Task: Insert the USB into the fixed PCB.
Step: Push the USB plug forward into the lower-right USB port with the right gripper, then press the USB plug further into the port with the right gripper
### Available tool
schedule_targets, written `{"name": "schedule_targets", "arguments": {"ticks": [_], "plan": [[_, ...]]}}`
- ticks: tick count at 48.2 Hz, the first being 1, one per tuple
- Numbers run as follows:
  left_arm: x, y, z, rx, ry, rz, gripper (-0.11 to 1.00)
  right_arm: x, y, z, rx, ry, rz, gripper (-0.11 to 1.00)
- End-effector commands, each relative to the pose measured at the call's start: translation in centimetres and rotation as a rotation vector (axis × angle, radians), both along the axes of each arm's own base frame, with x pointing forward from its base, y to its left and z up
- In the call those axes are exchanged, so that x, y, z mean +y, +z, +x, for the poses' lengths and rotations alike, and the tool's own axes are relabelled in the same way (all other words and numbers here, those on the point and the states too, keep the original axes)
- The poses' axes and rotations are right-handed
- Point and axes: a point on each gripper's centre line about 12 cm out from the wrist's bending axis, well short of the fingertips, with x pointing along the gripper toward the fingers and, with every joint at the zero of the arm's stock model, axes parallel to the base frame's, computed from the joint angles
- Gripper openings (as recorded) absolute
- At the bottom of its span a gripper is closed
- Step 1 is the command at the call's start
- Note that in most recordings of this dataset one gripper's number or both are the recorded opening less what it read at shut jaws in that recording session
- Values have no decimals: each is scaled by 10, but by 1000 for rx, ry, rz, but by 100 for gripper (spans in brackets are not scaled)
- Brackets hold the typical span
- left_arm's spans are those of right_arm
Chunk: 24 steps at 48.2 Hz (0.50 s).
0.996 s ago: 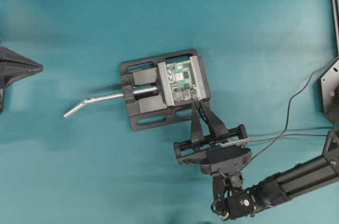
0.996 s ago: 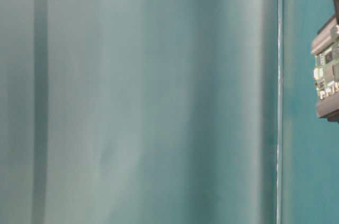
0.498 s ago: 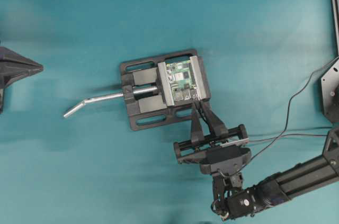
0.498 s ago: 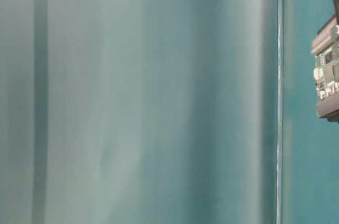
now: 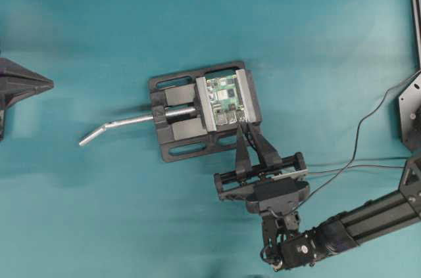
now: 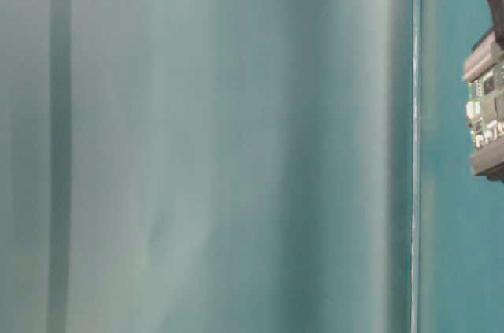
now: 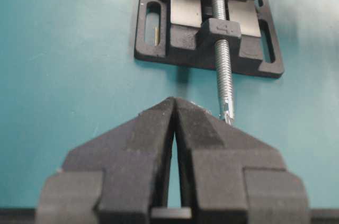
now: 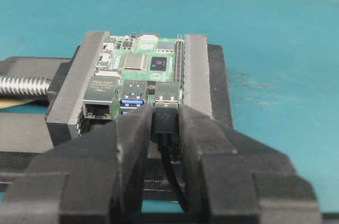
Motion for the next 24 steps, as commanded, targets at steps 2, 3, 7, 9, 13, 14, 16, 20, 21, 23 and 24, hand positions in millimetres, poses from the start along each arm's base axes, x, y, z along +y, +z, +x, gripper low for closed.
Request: {"name": "schedule_targets", "arguments": {"ticks": [2,3,7,9,13,14,16,20,21,23,24], "plan": [[1,12,3,-29,3,2,0,-16,18,11,-49,-23,14,21],[1,12,3,-29,4,3,-1,-16,18,11,-49,-23,14,21],[1,12,3,-29,4,3,-1,-16,18,11,-47,-25,13,21],[1,12,3,-29,3,2,0,-17,18,11,-47,-26,13,21],[1,11,3,-28,5,2,0,-18,17,11,-46,-30,12,21],[1,12,3,-29,4,3,0,-19,18,11,-47,-30,12,21],[1,12,3,-29,5,2,-1,-19,17,11,-47,-32,11,21],[1,12,3,-29,5,2,-1,-19,17,12,-49,-30,12,21],[1,12,3,-29,5,2,-1,-19,17,12,-49,-30,12,21],[1,12,3,-29,4,3,0,-19,17,12,-50,-28,12,21],[1,12,3,-29,4,3,-1,-19,17,11,-49,-28,11,21]]}}
